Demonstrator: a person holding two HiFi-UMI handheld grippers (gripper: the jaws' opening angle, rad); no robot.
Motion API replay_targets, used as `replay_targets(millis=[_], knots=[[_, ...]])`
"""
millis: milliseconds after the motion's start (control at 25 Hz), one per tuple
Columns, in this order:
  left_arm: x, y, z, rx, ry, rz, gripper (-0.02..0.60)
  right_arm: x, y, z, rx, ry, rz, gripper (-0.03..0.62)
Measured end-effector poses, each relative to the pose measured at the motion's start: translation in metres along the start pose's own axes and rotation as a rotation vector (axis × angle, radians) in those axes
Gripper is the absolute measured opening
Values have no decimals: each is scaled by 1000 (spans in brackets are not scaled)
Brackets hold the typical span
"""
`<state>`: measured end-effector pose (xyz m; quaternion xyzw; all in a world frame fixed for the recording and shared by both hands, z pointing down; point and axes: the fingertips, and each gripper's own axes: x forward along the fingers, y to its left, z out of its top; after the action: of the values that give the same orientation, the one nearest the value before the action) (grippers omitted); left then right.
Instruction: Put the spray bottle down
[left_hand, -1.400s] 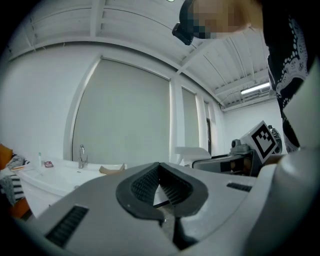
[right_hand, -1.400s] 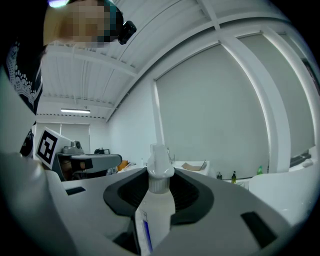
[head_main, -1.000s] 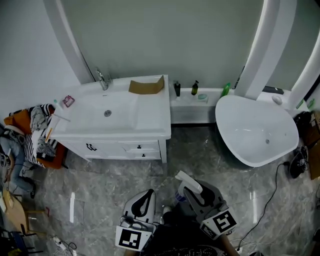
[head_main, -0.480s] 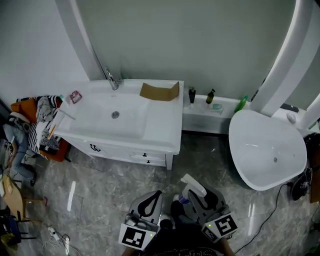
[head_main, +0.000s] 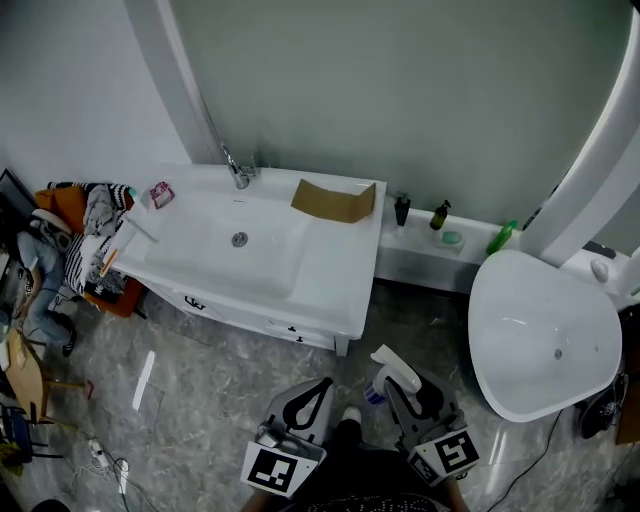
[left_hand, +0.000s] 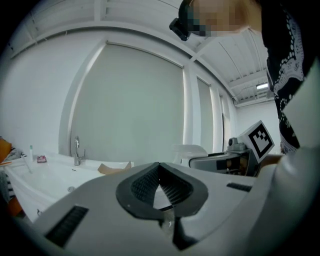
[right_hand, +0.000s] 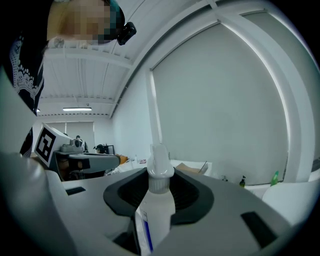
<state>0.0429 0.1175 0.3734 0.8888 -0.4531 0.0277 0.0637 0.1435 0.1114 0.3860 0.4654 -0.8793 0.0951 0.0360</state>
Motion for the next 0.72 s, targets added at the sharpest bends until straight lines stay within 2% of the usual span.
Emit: replay_targets(millis=[400, 720], knots=[[27, 49, -2, -28, 22, 83, 0, 48, -18, -4, 23, 49, 55, 140], [78, 107, 19, -27, -2, 43, 0, 110, -38, 13, 16, 52, 21, 140]])
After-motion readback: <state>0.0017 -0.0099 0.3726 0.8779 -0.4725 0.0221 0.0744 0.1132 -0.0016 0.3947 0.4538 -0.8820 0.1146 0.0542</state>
